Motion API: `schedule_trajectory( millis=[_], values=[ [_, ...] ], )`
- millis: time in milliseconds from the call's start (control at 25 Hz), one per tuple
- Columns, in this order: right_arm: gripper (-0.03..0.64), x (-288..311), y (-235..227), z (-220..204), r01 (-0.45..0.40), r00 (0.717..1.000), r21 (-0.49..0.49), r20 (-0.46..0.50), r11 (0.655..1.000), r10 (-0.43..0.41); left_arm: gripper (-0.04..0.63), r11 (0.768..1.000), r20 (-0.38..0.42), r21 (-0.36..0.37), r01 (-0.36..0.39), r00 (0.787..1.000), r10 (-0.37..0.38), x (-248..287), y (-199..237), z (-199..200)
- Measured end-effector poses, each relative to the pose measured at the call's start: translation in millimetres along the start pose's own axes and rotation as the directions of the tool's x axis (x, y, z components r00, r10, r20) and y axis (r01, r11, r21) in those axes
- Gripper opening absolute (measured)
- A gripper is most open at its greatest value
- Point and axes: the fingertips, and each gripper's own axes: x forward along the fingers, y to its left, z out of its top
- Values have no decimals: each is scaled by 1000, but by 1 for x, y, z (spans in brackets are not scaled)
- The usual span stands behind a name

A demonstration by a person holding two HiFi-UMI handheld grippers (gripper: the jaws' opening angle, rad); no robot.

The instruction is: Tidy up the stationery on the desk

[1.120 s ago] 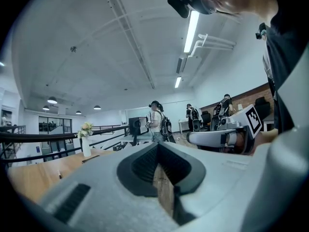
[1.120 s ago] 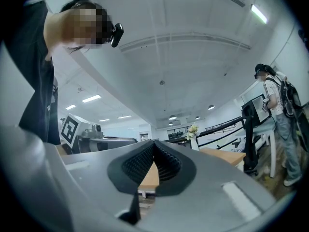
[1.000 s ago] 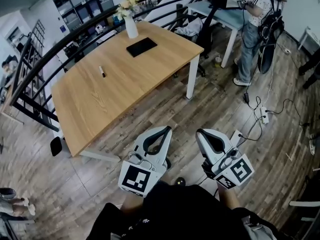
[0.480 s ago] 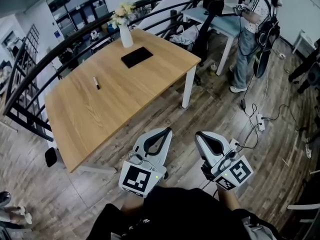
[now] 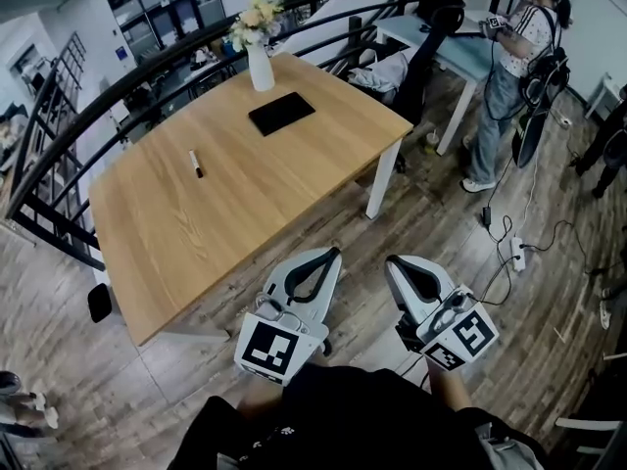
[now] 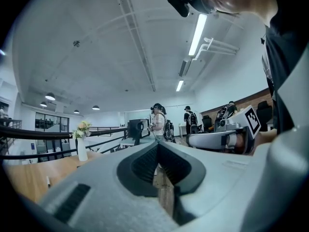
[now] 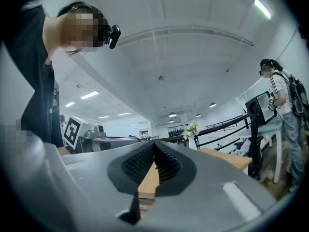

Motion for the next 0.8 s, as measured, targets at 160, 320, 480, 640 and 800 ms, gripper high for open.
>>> schedule_trajectory(
  millis=[160,320,480,640,800],
  values=[
    [3,22,-9,-2,-22,1000,3,-11,1000,22,-8,1000,-1,-6,-23,1000,23,6,21,0],
    [3,46,-16,-3,-36,999,3,-18,999,36,-8,999,-8,-9,-32,999,32,12,45,-2],
    [3,72,-22,-4,-49,998,2,-28,999,49,-8,999,-4,-5,-41,999,41,17,71,-1],
    [2,100,-28,-9,-61,997,7,-36,998,61,-8,999,-3,-12,-52,999,52,20,99,-4],
    [2,129,-34,-13,-76,996,6,-56,997,76,-8,997,-5,-26,-69,998,69,23,128,-6]
  ],
)
